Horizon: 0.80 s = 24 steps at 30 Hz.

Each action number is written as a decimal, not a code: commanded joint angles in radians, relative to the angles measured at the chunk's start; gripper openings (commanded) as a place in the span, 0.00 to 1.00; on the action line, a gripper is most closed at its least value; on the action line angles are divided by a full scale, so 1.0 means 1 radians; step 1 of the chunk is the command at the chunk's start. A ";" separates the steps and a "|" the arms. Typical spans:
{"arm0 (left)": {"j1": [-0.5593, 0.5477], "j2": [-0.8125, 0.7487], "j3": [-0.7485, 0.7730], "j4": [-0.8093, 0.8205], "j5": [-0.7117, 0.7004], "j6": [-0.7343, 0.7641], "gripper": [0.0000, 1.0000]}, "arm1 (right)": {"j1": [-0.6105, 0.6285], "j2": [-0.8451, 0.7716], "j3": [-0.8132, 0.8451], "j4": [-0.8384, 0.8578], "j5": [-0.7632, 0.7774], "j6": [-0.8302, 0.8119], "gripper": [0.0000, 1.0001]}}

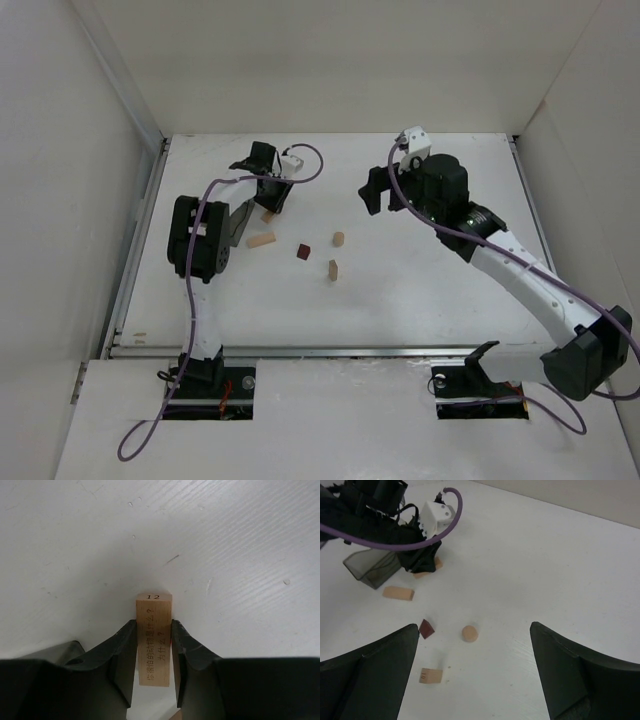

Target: Build the wood block tower

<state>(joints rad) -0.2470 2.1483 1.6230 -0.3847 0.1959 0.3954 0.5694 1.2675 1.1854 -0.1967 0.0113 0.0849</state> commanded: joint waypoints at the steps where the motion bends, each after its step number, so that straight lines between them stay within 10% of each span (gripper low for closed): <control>1: -0.011 -0.157 0.006 -0.022 0.057 0.023 0.00 | -0.038 0.007 0.072 0.033 -0.008 0.160 0.97; 9: -0.145 -0.479 -0.061 0.004 0.230 0.203 0.00 | -0.154 0.128 0.196 -0.062 -0.227 0.389 0.79; 24: -0.290 -0.502 0.026 -0.123 0.306 0.191 0.00 | -0.175 0.285 0.203 0.132 -0.630 0.589 0.58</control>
<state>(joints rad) -0.5308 1.6691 1.6337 -0.4973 0.4770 0.5800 0.3931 1.6051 1.3891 -0.1925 -0.5625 0.6254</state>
